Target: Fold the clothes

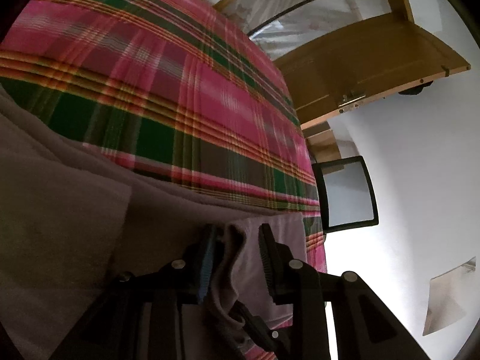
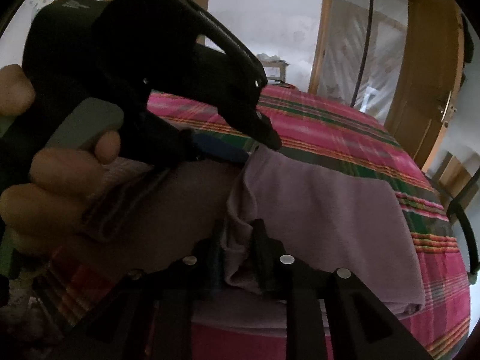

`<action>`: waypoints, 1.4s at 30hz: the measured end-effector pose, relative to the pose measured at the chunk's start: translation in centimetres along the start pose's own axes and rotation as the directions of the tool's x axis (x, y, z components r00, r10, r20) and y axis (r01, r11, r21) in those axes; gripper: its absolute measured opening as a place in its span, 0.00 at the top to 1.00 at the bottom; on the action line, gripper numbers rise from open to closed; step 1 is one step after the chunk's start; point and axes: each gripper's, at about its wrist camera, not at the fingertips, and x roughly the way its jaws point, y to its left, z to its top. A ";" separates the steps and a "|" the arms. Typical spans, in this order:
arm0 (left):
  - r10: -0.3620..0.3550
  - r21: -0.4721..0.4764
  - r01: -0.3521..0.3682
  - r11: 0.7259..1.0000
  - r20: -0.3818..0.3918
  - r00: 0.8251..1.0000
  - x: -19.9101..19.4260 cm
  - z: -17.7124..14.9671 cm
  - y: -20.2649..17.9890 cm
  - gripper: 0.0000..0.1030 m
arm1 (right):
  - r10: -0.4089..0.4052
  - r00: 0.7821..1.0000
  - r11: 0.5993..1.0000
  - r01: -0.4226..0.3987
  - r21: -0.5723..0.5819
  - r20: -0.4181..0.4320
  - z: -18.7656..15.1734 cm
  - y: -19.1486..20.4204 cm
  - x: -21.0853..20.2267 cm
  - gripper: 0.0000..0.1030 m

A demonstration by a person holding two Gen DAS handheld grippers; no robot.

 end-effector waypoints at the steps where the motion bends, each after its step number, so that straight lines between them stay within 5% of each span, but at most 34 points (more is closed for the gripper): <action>1: 0.001 -0.001 -0.001 1.000 0.006 1.000 -0.2 0.0 0.0 0.70 | 0.007 1.000 1.000 -0.007 -0.001 -0.001 -0.1 0.1 -0.2 0.73; 5: 0.008 -0.002 -0.008 1.000 0.035 0.999 -1.1 -0.1 -0.1 0.69 | 0.065 0.998 0.998 -0.065 0.006 0.007 -0.1 0.5 -1.1 0.65; 13: 0.011 0.000 -0.011 1.000 0.058 0.998 -2.0 -0.2 -0.5 0.69 | 0.125 0.986 0.991 -0.130 0.038 0.107 0.3 -1.3 -4.5 0.65; 20: 0.011 0.043 -0.012 0.999 0.031 0.999 -1.9 -1.3 -1.6 0.69 | 0.110 0.994 0.977 -0.113 0.182 0.028 -0.3 -3.9 -2.2 0.65; 36: -0.038 0.027 0.038 0.999 -0.001 0.999 -0.9 -1.9 -2.3 0.69 | 0.209 0.976 0.971 -0.214 0.106 0.062 -0.1 -3.1 -3.5 0.65; 42: -0.049 0.049 0.046 0.998 0.079 0.996 -2.3 -1.6 -3.2 0.69 | 0.096 0.989 0.981 -0.114 0.156 0.115 0.0 -6.1 -4.8 0.65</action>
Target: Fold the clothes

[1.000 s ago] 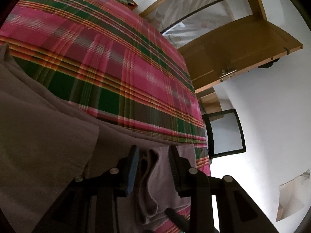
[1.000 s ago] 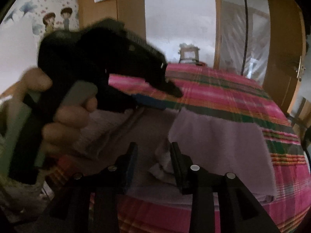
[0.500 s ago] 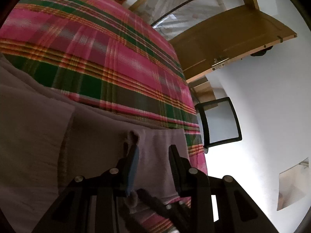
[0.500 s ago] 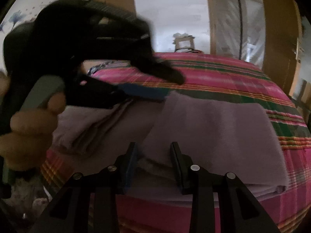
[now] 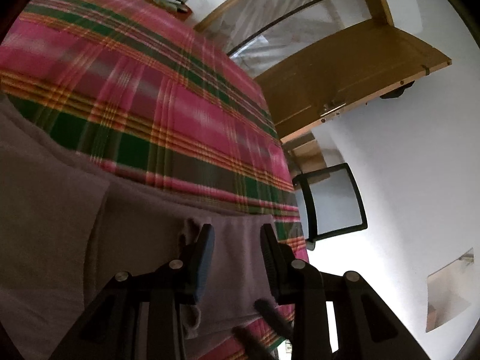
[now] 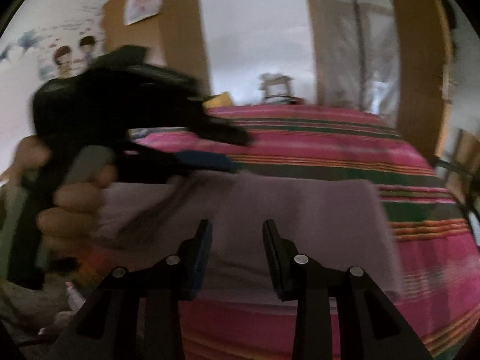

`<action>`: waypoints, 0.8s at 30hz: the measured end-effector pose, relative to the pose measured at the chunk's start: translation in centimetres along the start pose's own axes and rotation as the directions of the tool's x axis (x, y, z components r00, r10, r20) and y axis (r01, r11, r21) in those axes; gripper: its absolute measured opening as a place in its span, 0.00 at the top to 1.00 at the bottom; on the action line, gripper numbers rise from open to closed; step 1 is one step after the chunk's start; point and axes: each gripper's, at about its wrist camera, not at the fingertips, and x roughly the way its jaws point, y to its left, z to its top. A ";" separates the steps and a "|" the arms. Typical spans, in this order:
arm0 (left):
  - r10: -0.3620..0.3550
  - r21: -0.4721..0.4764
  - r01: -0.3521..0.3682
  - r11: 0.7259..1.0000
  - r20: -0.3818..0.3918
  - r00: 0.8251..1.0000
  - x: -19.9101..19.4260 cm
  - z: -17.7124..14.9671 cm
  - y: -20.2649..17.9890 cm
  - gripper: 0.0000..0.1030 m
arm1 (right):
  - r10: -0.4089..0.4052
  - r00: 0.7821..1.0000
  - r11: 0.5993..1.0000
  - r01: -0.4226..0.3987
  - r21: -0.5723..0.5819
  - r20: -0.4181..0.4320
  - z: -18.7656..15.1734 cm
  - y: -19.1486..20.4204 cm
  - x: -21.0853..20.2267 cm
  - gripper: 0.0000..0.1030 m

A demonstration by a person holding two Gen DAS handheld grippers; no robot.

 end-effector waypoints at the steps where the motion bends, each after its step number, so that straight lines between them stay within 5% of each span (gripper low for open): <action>1: -0.008 0.001 0.008 1.000 -0.006 1.000 0.2 0.1 -0.1 0.69 | -0.033 0.999 0.999 0.033 0.021 -0.006 0.0 -0.8 0.2 0.65; 8: 0.018 0.007 -0.017 1.000 -0.092 0.996 3.4 -0.2 -0.2 0.69 | -0.125 0.991 0.987 0.130 0.092 -0.052 -0.5 -4.6 1.9 0.64; 21: 0.141 0.073 -0.131 0.989 -0.153 0.978 3.6 -0.7 0.9 0.72 | -0.148 0.987 0.987 0.151 0.054 -0.057 -2.1 -3.6 2.4 0.62; 24: 0.179 0.093 -0.169 0.981 -0.119 0.977 2.4 -0.5 0.6 0.71 | -0.117 0.992 0.992 0.118 0.045 -0.037 -1.8 -2.7 2.0 0.61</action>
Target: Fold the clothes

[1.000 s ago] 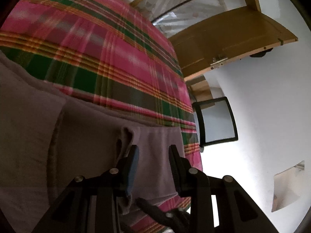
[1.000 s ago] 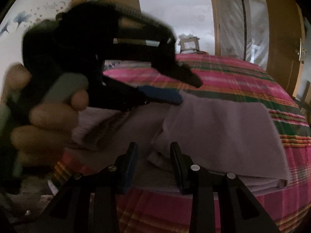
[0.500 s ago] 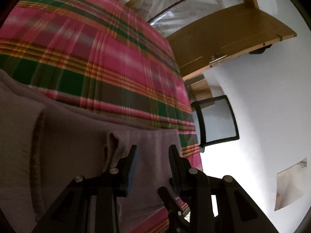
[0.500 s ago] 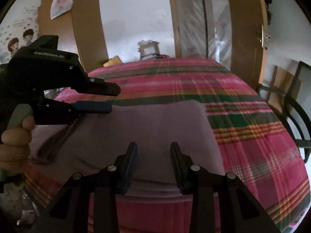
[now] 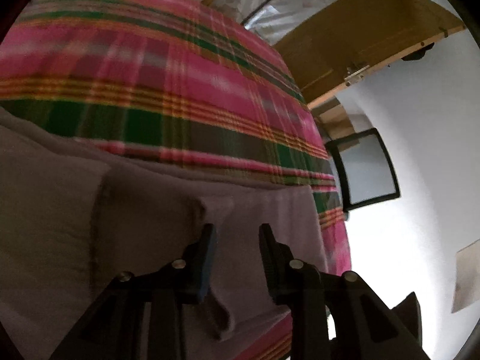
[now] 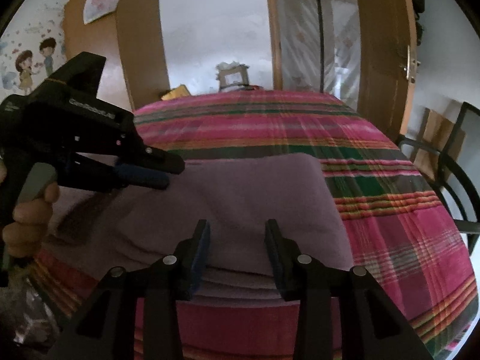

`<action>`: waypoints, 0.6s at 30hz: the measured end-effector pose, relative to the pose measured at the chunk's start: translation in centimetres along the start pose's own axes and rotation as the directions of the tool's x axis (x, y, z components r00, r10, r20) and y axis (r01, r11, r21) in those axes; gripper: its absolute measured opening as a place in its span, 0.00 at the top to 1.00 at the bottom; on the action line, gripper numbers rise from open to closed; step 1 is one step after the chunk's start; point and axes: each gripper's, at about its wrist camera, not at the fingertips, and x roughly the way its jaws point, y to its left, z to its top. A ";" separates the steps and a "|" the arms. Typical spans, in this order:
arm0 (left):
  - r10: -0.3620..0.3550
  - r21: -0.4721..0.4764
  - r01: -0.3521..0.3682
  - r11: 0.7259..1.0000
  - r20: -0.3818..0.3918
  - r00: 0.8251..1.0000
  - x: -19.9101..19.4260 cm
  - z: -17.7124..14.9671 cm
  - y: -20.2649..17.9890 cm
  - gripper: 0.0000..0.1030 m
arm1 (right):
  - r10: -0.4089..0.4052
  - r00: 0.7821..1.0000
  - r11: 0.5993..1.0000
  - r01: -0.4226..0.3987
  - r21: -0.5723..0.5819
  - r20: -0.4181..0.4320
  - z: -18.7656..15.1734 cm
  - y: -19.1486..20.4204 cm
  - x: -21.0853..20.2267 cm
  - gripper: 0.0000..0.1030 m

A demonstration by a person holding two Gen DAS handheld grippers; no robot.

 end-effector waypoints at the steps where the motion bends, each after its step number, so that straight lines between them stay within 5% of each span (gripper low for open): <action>1: 0.003 -0.006 -0.002 1.000 0.009 1.000 -0.5 0.0 0.2 0.70 | 0.013 1.000 1.000 -0.013 -0.011 0.004 0.1 0.5 -0.2 0.61; 10: -0.094 -0.010 0.094 0.995 0.050 0.994 -5.3 -0.7 -0.4 0.66 | 0.116 0.993 0.979 -0.118 -0.166 -0.021 0.3 6.0 0.9 0.61; 18: -0.144 0.045 0.139 0.989 0.129 0.981 -9.7 -1.2 -1.4 0.64 | 0.089 0.993 0.970 -0.104 -0.221 -0.074 0.1 8.0 2.8 0.60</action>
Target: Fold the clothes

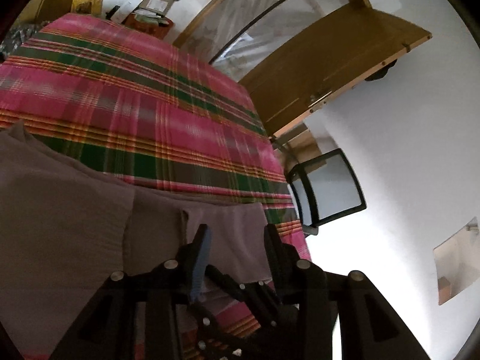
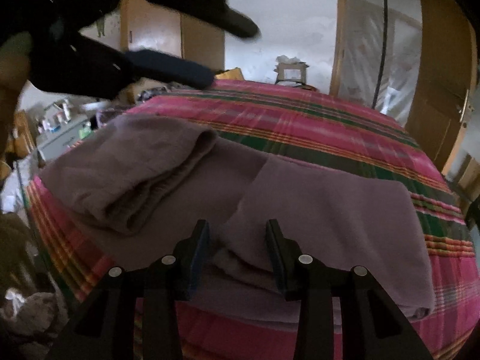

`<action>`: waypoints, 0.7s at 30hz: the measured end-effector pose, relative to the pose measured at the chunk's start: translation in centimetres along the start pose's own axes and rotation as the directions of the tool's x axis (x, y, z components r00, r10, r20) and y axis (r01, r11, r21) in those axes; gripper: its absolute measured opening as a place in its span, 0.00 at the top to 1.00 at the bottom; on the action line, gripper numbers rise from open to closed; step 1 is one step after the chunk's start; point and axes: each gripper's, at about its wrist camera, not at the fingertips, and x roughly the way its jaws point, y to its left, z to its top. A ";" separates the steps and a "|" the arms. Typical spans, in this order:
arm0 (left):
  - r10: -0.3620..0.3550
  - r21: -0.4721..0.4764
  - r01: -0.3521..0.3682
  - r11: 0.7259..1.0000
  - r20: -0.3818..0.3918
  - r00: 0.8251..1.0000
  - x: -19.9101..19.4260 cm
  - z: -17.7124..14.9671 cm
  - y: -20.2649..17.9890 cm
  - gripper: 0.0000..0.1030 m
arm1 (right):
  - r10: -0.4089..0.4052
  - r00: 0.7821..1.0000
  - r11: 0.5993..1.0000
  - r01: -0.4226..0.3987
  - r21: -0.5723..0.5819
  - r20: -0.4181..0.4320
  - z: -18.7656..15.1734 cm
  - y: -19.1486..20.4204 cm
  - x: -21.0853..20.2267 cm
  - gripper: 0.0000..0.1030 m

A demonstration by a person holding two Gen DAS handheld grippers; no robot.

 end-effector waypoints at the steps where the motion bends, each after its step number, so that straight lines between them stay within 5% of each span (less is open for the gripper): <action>1: 0.000 -0.004 0.000 1.000 0.003 1.000 -0.3 0.0 0.2 0.64 | -0.007 1.000 1.000 0.007 0.006 -0.004 0.0 0.0 0.2 0.60; 8: 0.014 -0.031 -0.014 0.999 0.001 1.000 -1.5 -0.4 2.0 0.64 | -0.011 1.000 0.999 0.011 0.039 0.005 -0.3 0.0 0.1 0.62; 14: 0.022 -0.072 -0.022 0.997 0.000 1.000 -1.8 -0.6 3.5 0.63 | -0.012 1.000 1.000 0.012 0.006 0.010 -0.6 0.8 -0.1 0.85; 21: 0.019 -0.094 -0.019 0.995 0.002 1.000 -2.0 -0.8 4.5 0.63 | -0.022 1.000 1.000 0.022 0.020 0.018 -0.5 0.6 -0.7 0.93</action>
